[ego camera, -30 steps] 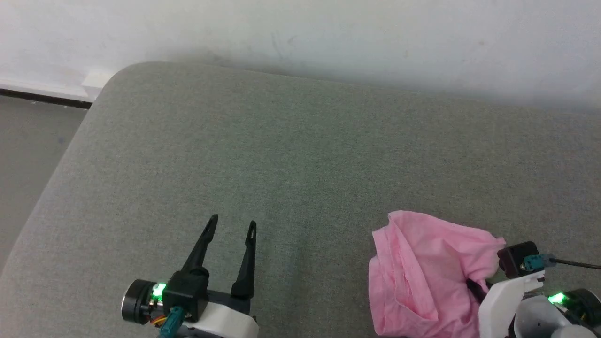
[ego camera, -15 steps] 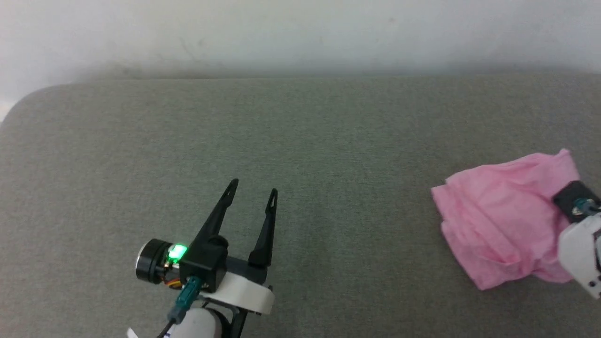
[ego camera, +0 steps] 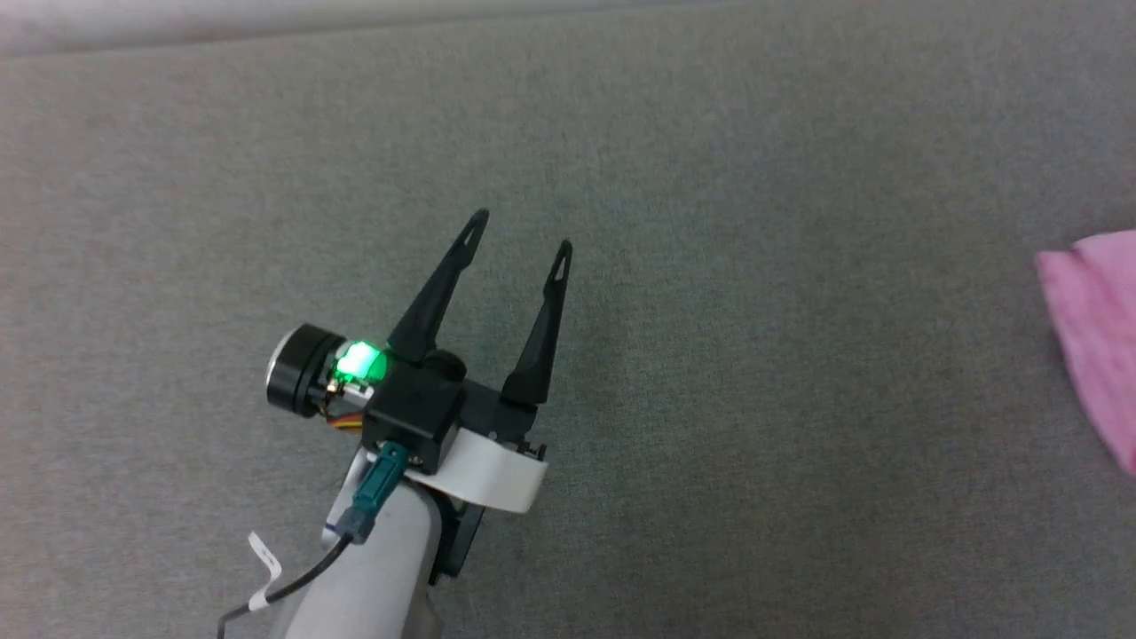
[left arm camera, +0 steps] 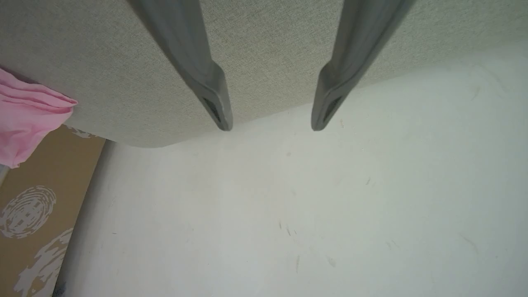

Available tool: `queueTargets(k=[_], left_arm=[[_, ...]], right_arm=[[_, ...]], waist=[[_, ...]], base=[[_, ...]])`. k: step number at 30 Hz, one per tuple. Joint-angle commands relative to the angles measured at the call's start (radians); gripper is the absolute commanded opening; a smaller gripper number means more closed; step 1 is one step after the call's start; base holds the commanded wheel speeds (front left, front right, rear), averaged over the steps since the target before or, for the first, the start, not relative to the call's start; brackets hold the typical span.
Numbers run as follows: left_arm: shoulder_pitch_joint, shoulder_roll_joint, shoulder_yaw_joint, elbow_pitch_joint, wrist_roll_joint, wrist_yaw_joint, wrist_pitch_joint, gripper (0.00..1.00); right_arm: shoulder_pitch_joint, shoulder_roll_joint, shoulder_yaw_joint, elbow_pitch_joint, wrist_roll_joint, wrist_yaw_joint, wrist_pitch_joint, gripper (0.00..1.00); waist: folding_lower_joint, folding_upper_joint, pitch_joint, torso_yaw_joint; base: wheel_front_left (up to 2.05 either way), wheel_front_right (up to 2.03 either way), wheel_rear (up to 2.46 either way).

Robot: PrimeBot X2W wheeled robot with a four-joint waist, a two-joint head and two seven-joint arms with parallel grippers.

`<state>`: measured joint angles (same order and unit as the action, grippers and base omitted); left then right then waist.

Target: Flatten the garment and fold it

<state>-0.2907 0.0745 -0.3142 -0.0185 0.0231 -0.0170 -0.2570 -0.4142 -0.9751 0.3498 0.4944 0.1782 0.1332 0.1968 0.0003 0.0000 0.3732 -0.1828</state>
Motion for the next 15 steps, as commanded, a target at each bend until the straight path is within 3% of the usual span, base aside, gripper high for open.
queueTargets(k=[1, 13, 14, 15], left_arm=[[-0.020, 0.008, -0.003, -0.007, 0.010, -0.005, -0.005, 1.00], [-0.094, 0.023, -0.024, -0.012, 0.017, 0.005, -0.005, 1.00], [-0.095, 0.024, -0.025, -0.008, 0.015, 0.006, -0.005, 1.00], [-0.094, 0.025, -0.026, -0.005, 0.013, 0.007, -0.005, 1.00]], right_arm=[[-0.023, -0.006, -0.015, 0.026, -0.012, -0.002, -0.015, 0.00], [-0.100, 0.032, -0.206, 0.320, -0.119, -0.002, -0.189, 0.00], [-0.113, 0.040, -0.224, 0.337, -0.125, -0.002, -0.204, 0.23], [-0.124, 0.044, -0.238, 0.350, -0.140, -0.002, -0.220, 0.99]], waist=[[-0.0003, 0.0000, 0.111, -0.022], [-0.0003, 0.0000, 0.202, 0.029], [-0.0003, 0.0000, 0.200, 0.031], [-0.0003, 0.0000, 0.196, 0.031]], base=[[0.00, 0.00, 0.00], [0.00, 0.00, 0.00], [0.00, 0.00, 0.00], [0.00, 0.00, 0.00]])
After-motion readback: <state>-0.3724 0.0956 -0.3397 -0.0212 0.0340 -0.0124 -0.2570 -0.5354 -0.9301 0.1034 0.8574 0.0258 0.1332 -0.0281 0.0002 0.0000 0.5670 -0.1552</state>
